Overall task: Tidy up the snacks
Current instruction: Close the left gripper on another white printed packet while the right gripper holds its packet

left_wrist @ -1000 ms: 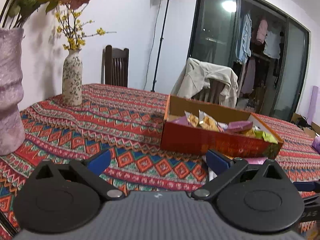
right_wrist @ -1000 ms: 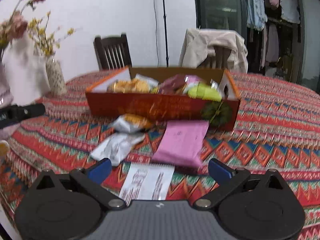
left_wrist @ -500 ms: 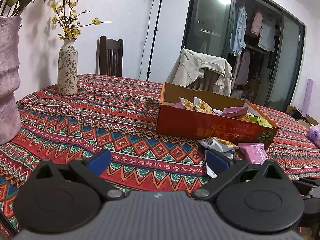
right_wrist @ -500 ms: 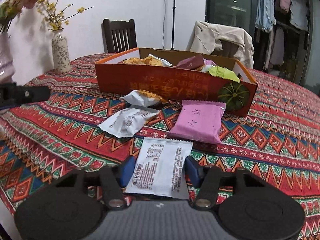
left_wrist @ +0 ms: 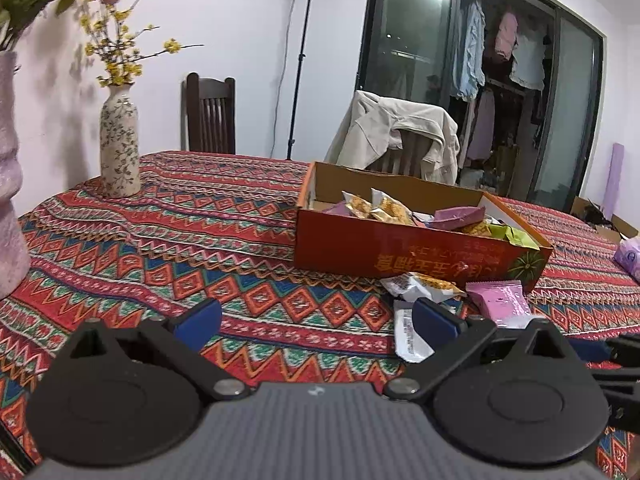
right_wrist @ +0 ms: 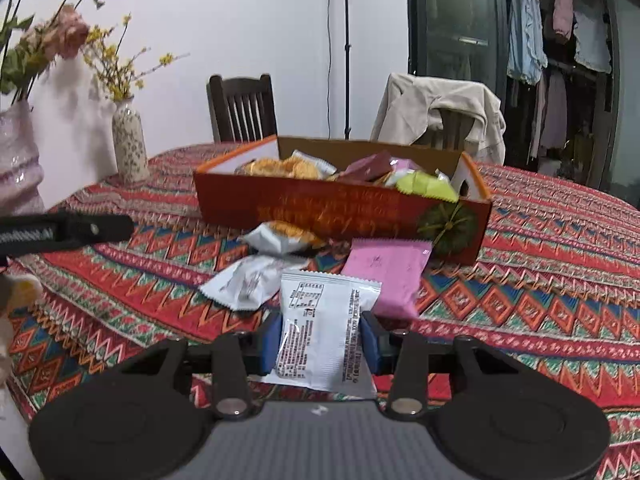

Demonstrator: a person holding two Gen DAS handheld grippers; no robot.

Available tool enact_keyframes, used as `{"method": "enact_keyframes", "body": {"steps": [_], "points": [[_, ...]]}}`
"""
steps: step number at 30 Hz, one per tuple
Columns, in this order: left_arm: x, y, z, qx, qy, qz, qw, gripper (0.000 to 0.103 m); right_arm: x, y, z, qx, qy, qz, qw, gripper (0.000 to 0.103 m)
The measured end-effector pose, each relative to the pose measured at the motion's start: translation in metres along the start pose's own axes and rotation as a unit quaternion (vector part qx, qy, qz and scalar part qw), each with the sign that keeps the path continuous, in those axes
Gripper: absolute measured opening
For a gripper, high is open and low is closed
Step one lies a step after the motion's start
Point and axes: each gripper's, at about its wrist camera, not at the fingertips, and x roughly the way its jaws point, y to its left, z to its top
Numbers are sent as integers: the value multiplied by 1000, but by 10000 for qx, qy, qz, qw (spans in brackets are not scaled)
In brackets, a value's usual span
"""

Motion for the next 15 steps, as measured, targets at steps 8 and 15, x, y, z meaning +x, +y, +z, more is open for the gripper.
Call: {"method": "enact_keyframes", "body": {"steps": [8, 15], "points": [[31, -32, 5, 217, 306, -161, 9992, 103, 3, -29, 9, 178, -199, -185, 9995, 41], [68, -61, 7, 411, 764, -226, 9960, 103, 10, -51, 12, 379, -305, -298, 9984, 41]]}}
